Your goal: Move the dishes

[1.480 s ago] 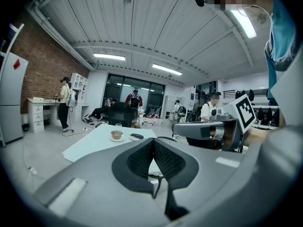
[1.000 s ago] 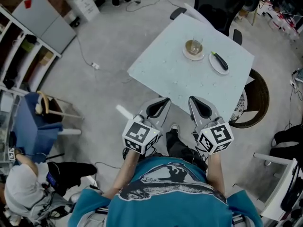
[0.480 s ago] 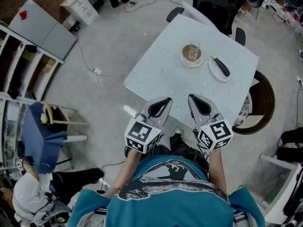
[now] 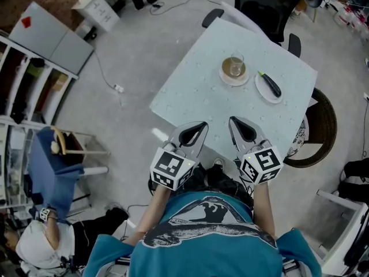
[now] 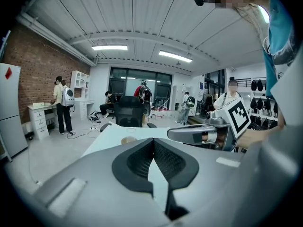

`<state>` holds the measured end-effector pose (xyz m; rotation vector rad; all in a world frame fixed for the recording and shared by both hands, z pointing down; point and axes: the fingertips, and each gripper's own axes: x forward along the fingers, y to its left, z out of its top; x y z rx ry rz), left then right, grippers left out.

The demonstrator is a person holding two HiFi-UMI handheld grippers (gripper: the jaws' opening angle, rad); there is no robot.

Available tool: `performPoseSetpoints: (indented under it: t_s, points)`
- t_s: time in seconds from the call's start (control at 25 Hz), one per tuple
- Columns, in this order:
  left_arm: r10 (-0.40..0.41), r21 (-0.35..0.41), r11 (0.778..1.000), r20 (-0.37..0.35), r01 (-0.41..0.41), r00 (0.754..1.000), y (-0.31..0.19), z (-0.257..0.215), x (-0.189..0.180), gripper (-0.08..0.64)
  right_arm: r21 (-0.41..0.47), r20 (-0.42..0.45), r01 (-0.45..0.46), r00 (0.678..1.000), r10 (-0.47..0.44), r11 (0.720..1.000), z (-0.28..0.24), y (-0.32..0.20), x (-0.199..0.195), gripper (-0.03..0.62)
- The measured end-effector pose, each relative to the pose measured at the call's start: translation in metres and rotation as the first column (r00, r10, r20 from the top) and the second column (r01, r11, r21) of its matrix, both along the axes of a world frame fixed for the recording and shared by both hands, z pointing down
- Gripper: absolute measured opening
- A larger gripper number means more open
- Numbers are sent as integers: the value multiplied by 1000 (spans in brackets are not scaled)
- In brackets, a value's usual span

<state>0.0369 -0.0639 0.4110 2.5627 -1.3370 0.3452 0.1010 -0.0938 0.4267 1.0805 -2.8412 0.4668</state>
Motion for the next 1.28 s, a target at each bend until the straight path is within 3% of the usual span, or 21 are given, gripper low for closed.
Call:
performPoseSetpoints:
  t_s: [0.32, 0.8, 1.0, 1.28]
  points:
    - [10, -7, 1000, 4, -10, 1000, -28, 2, -15, 12, -14, -7, -28, 1000, 28, 1000, 5, -24, -7, 2]
    - [176, 1, 984, 27, -176, 984, -105, 2, -32, 12, -32, -26, -210, 978, 209, 977, 11, -97, -12, 12]
    - [243, -23, 970, 13, -243, 970, -132, 13, -39, 12, -30, -88, -279, 957, 276, 960, 21, -126, -10, 38]
    - [340, -22, 940, -4, -340, 940, -165, 25, -41, 12, -11, -234, -376, 902, 363, 927, 49, -170, 5, 100]
